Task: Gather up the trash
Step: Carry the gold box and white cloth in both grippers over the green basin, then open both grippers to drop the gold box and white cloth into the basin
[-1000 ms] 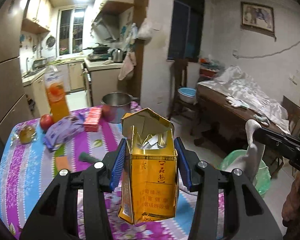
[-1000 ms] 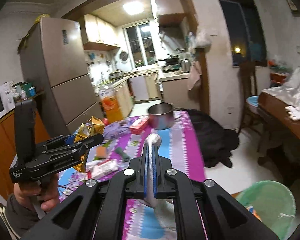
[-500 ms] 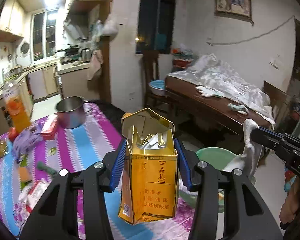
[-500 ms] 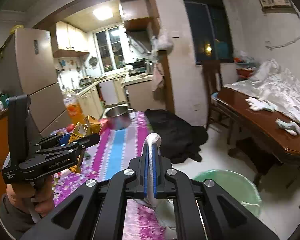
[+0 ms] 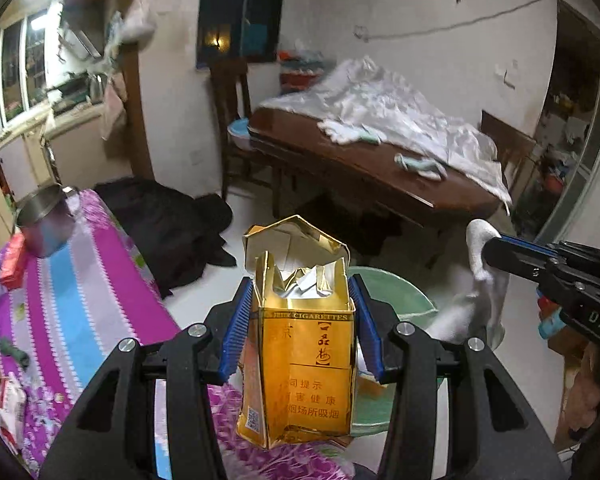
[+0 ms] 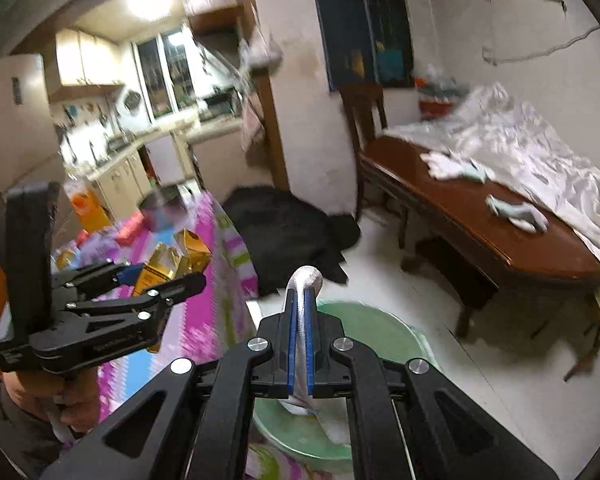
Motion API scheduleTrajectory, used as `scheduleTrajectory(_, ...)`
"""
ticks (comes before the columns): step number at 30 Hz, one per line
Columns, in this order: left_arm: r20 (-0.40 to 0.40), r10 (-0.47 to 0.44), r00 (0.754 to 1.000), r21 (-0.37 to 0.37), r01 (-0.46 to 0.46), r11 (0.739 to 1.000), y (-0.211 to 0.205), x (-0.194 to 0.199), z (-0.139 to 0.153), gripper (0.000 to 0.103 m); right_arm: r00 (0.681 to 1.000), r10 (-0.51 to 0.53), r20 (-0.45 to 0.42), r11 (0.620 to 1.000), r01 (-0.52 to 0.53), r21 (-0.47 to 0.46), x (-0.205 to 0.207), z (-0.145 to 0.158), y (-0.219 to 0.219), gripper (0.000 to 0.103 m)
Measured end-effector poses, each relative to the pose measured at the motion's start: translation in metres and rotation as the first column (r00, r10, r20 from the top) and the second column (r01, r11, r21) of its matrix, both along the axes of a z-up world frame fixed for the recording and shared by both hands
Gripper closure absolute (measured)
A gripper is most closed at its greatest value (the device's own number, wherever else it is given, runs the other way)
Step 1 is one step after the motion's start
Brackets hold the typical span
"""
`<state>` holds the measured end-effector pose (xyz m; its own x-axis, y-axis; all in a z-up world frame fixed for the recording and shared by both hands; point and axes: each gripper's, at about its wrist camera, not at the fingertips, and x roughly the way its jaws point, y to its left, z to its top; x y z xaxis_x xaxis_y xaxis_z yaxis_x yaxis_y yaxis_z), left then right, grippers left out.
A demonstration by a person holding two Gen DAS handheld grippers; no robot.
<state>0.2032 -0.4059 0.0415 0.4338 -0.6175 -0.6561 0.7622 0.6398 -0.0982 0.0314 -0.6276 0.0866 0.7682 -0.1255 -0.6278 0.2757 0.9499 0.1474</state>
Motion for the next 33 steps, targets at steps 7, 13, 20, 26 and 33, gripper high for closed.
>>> scheduleTrajectory(7,-0.090,-0.036,0.995,0.037,0.039,0.999,-0.035,0.011,-0.035,0.057,0.992,0.013,-0.125,0.997,-0.004,0.074,0.032,-0.034,-0.022,0.098)
scheduleTrajectory(13,-0.135,-0.047,0.990,0.068,0.057,0.996,-0.057,0.015,-0.062,0.057,0.979,0.027,-0.204,0.993,-0.003,0.114,0.049,-0.059,-0.035,0.098)
scheduleTrajectory(20,-0.157,-0.040,0.987,0.100,0.056,0.993,-0.065,0.020,-0.081,0.057,0.970,0.035,-0.240,0.991,-0.002,0.135,0.055,-0.079,-0.040,0.098)
scheduleTrajectory(26,-0.159,-0.039,0.987,0.106,0.056,0.993,-0.067,0.020,-0.083,0.057,0.969,0.037,-0.244,0.989,-0.001,0.145,0.054,-0.082,-0.037,0.098)
scheduleTrajectory(33,-0.157,-0.044,0.987,0.108,0.062,0.992,-0.073,0.019,-0.084,0.054,0.969,0.035,-0.243,0.989,0.001,0.146,0.055,-0.084,-0.038,0.098)
